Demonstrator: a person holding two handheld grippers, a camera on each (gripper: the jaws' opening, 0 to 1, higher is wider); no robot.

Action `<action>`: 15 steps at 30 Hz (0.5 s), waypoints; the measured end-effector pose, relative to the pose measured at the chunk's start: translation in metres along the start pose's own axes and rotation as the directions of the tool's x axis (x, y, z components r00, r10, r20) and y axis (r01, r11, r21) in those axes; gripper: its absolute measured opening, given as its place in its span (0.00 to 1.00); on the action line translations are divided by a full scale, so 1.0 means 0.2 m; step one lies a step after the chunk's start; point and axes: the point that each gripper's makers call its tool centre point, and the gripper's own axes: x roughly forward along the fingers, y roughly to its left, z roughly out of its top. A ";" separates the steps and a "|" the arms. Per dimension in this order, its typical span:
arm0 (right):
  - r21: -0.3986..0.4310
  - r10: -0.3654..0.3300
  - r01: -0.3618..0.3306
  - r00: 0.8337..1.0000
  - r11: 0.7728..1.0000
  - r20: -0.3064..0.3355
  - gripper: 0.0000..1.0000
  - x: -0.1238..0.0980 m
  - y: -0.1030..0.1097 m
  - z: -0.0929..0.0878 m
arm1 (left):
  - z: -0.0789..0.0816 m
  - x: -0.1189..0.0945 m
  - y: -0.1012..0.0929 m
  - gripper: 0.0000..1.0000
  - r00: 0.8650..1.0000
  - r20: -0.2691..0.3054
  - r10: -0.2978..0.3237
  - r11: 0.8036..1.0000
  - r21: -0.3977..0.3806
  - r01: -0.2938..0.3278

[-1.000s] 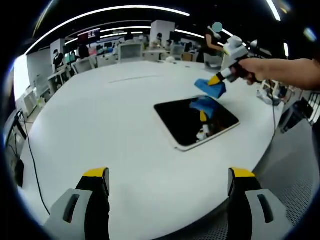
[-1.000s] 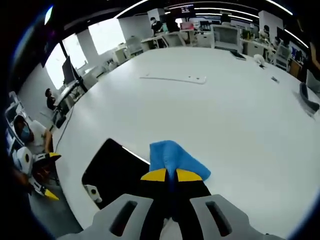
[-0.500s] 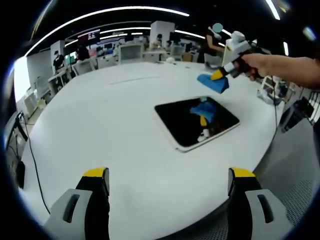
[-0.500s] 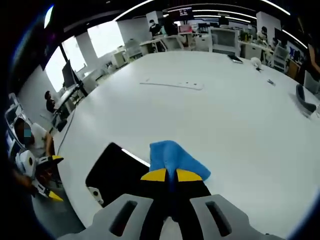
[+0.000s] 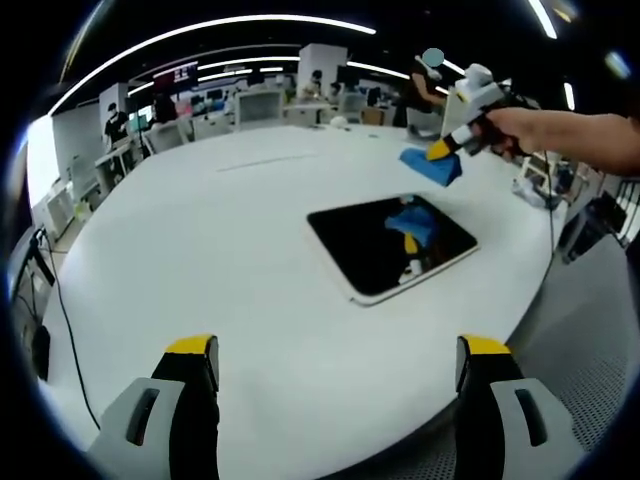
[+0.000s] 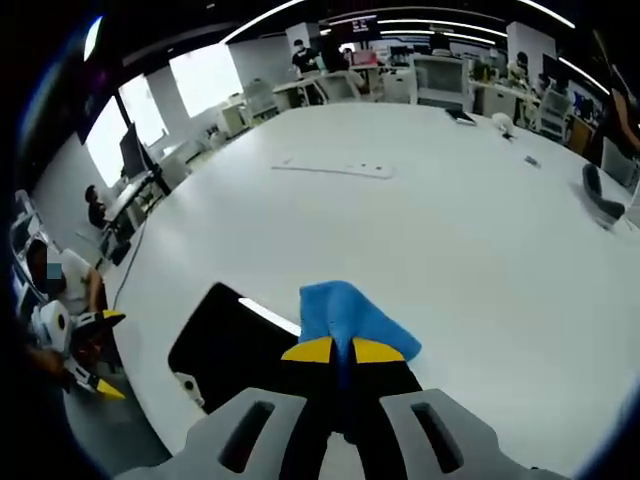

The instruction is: Wipe the mirror surface with the cleaning cloth until all visible marks leave the cleaned area.

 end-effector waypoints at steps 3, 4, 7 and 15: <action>0.003 -0.006 0.006 1.000 1.000 0.000 0.00 -0.02 -0.02 -0.01 | 0.00 0.00 0.00 0.99 1.000 -0.001 -0.003 1.000 0.003 0.003; 0.008 -0.009 0.009 1.000 1.000 -0.001 0.00 -0.02 -0.03 -0.02 | 0.00 0.00 0.00 0.99 1.000 -0.001 -0.003 1.000 0.002 0.003; 0.012 -0.015 0.015 1.000 1.000 -0.003 0.00 -0.04 -0.07 -0.03 | 0.00 0.00 -0.01 0.99 1.000 -0.001 -0.005 1.000 0.003 0.005; 0.020 -0.042 0.042 0.999 0.999 -0.012 0.00 -0.08 -0.16 -0.08 | 0.00 -0.01 0.00 0.99 1.000 0.001 -0.007 1.000 0.006 0.007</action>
